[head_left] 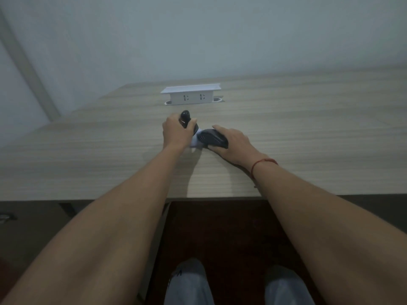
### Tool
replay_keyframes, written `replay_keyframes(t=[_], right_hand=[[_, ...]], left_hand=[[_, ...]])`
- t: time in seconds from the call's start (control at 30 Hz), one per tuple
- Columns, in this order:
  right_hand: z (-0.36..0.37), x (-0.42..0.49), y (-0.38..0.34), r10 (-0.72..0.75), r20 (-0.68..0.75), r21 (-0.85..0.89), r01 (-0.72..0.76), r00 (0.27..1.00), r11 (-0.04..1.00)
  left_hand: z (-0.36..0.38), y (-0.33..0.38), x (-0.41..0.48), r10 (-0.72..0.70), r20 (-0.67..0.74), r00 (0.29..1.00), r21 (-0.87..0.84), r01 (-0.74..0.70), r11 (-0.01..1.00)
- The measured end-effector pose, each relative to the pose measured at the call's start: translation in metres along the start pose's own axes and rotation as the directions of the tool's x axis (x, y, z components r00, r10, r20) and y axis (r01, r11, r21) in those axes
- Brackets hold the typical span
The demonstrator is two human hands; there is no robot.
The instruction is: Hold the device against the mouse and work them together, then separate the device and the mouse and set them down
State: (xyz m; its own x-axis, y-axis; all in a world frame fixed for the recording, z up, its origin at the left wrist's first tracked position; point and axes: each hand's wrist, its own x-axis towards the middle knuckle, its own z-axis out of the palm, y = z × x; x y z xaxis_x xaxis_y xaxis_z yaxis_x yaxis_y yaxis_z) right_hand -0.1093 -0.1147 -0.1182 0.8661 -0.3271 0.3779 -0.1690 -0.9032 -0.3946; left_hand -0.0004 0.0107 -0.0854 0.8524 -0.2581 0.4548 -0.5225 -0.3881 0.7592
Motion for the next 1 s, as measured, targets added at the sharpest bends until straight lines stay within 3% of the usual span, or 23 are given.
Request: replay_keyframes(t=[0.17, 0.27, 0.4, 0.63, 0.67, 0.73, 0.83, 1.0], right_hand=[[-0.001, -0.005, -0.005, 0.012, 0.045, -0.030, -0.010, 0.999, 0.999], [-0.012, 0.000, -0.003, 0.042, 0.075, 0.088, -0.048, 0.996, 0.995], [-0.038, 0.008, -0.003, 0.133, 0.251, 0.304, -0.208, 0.959, 0.930], [-0.039, 0.011, -0.005, 0.279, 0.183, 0.530, -0.333, 0.943, 0.780], [-0.036, 0.011, -0.004, 0.340, 0.136, 0.520, -0.360, 0.930, 0.775], [-0.030, 0.008, -0.003, 0.474, -0.006, 0.334, -0.445, 0.881, 0.831], [-0.020, -0.001, -0.004, 0.491, -0.113, 0.061, -0.487, 0.864, 0.871], [-0.017, 0.004, -0.013, 0.488, -0.090, 0.201, -0.464, 0.868, 0.863]], left_hand=[[0.002, 0.001, -0.002, 0.005, 0.036, 0.999, -0.026, -0.004, 1.000], [-0.003, 0.000, 0.001, 0.004, 0.017, 1.000, -0.036, -0.004, 0.999], [-0.010, -0.006, 0.004, -0.038, -0.007, 0.999, -0.055, 0.038, 0.998], [-0.008, -0.008, 0.002, -0.079, -0.003, 0.997, -0.105, 0.078, 0.991], [-0.008, -0.006, 0.002, -0.074, -0.002, 0.997, -0.105, 0.073, 0.992], [-0.008, -0.003, 0.002, -0.070, -0.008, 0.997, -0.101, 0.069, 0.993], [-0.008, -0.003, 0.004, -0.073, -0.018, 0.997, -0.100, 0.071, 0.992], [-0.007, -0.006, 0.003, -0.071, -0.028, 0.997, -0.136, 0.066, 0.989]])
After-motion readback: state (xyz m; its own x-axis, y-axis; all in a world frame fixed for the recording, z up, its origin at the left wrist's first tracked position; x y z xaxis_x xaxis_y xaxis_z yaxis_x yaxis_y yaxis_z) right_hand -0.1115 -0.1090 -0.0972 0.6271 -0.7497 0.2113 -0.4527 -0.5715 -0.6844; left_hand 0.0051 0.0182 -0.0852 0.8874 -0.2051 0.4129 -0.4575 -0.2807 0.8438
